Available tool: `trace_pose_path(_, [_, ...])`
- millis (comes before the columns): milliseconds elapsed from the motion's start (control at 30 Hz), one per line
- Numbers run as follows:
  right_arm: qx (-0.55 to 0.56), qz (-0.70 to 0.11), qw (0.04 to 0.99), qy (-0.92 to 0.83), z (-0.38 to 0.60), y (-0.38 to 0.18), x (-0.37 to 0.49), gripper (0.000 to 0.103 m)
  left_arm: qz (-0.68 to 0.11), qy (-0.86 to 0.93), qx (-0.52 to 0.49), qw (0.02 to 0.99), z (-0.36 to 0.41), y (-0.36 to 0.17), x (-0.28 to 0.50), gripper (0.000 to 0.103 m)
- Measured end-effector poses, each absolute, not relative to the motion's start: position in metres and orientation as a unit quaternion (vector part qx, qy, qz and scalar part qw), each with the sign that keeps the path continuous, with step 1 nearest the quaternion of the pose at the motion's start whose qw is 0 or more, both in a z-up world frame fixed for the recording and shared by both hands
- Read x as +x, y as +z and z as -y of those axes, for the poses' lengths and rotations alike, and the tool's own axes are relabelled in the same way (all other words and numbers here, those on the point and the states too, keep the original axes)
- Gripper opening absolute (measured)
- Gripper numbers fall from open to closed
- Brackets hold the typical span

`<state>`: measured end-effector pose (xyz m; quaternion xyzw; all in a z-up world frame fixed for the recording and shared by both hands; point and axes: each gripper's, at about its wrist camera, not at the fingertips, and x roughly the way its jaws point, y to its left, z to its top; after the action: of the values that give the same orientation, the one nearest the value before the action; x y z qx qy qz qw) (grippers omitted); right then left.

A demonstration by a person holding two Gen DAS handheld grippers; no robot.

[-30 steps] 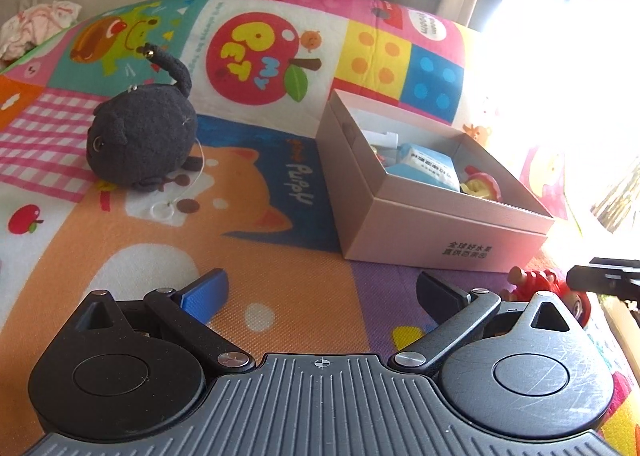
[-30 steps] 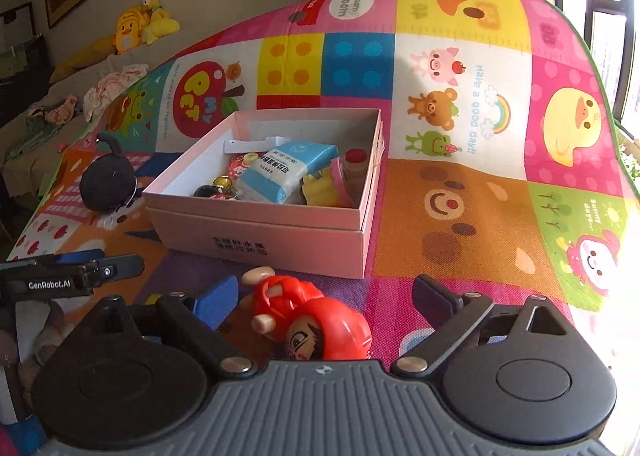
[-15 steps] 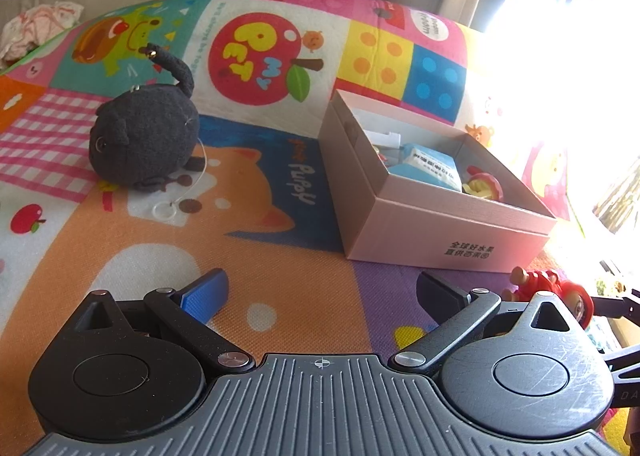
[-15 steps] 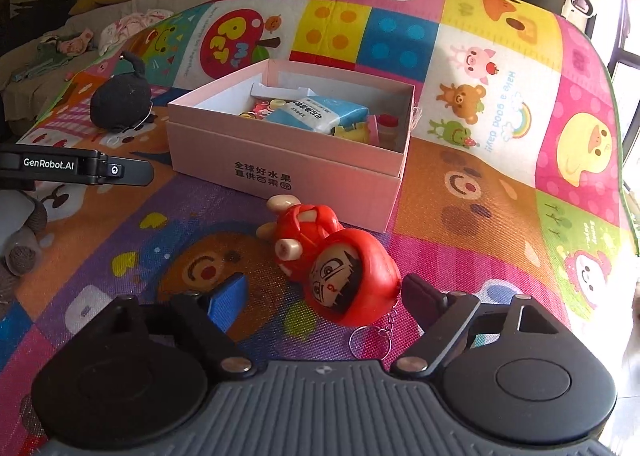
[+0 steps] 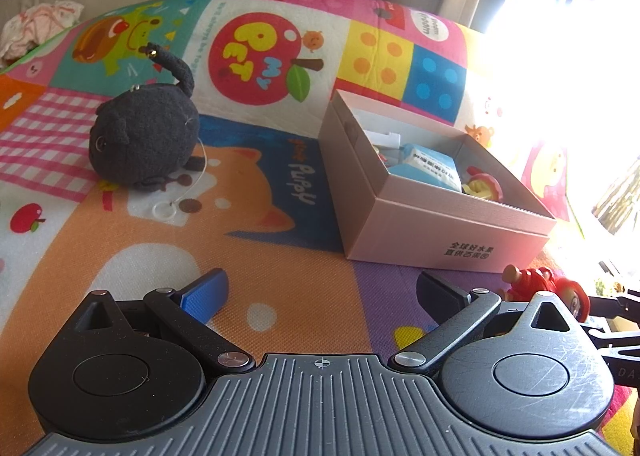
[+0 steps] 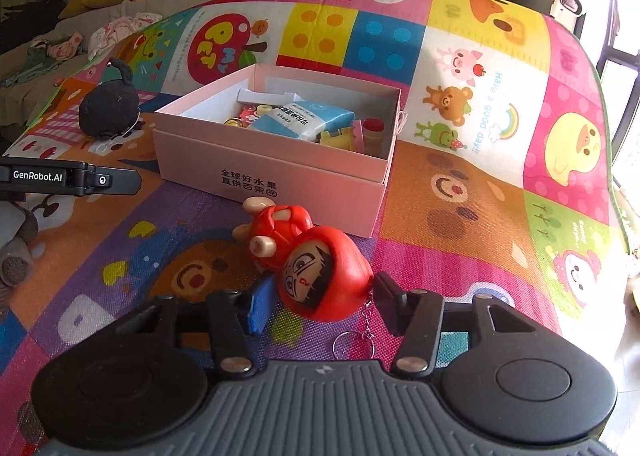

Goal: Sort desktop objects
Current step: 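Grasp the red hooded doll with the right tool and lift it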

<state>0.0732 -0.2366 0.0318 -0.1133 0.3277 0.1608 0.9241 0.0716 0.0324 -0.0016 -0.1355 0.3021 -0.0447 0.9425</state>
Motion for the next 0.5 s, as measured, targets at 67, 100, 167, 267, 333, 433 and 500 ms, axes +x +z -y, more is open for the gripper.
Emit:
trace_pose_path(67, [-0.110, -0.321, 0.926, 0.163, 0.237, 0.038, 0.070, 0.053, -0.302, -0.045, -0.136, 0.943, -0.032, -0.002, 0.072, 0.103])
trace_pose_path(100, [-0.112, -0.316, 0.928, 0.164, 0.237, 0.042, 0.068, 0.053, -0.302, -0.045, -0.136, 0.943, -0.032, -0.002, 0.072, 0.103])
trace_pose_path(167, [-0.117, -0.306, 0.930, 0.165, 0.235, 0.049, 0.063, 0.052, -0.302, -0.045, -0.136, 0.943, -0.032, -0.002, 0.071, 0.103])
trace_pose_path(267, [-0.132, -0.292, 0.932, 0.170, 0.231, 0.060, 0.054, 0.052, -0.302, -0.045, -0.136, 0.942, -0.033, -0.002, 0.071, 0.103])
trace_pose_path(333, [-0.141, -0.285, 0.932, 0.175, 0.228, 0.064, 0.049, 0.052, -0.302, -0.044, -0.136, 0.943, -0.033, -0.001, 0.071, 0.103])
trace_pose_path(433, [-0.148, -0.280, 0.930, 0.186, 0.223, 0.068, 0.042, 0.050, -0.302, -0.044, -0.136, 0.943, -0.033, -0.001, 0.071, 0.103])
trace_pose_path(500, [-0.153, -0.277, 0.929, 0.191, 0.219, 0.069, 0.040, 0.050, -0.302, -0.044, -0.136, 0.943, -0.033, -0.001, 0.071, 0.103])
